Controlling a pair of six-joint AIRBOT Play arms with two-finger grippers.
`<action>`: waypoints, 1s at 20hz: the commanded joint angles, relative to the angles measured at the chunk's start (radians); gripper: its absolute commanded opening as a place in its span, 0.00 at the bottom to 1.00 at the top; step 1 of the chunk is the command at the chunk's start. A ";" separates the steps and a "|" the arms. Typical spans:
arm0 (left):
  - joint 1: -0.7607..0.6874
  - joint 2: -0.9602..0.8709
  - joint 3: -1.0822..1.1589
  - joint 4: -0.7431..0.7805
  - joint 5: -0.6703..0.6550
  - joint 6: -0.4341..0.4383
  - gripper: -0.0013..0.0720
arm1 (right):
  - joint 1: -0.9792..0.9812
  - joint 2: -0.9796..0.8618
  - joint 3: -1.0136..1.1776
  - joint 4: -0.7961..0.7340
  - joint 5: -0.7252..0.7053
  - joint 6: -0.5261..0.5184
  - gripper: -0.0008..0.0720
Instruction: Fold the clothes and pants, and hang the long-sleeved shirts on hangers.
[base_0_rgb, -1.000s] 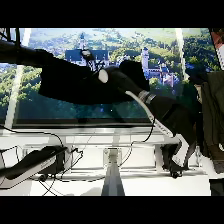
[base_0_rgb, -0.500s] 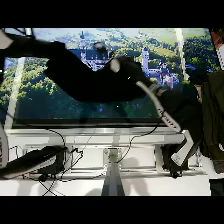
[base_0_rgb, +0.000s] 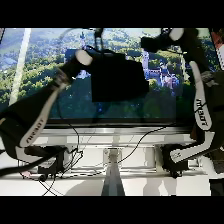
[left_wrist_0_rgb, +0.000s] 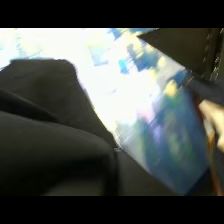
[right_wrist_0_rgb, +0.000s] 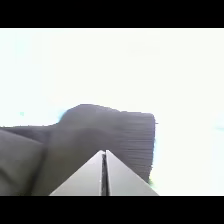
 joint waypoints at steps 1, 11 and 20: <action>-0.144 -0.053 0.001 -0.045 0.303 0.002 1.00 | -0.078 0.026 0.000 -0.003 0.032 -0.002 0.03; -0.013 0.056 0.001 0.130 0.129 0.014 0.97 | -0.225 -0.047 -0.083 0.078 0.152 -0.431 0.03; -0.015 0.148 0.001 0.393 0.079 0.013 0.97 | -0.098 -0.094 -0.214 0.355 0.099 -0.753 0.97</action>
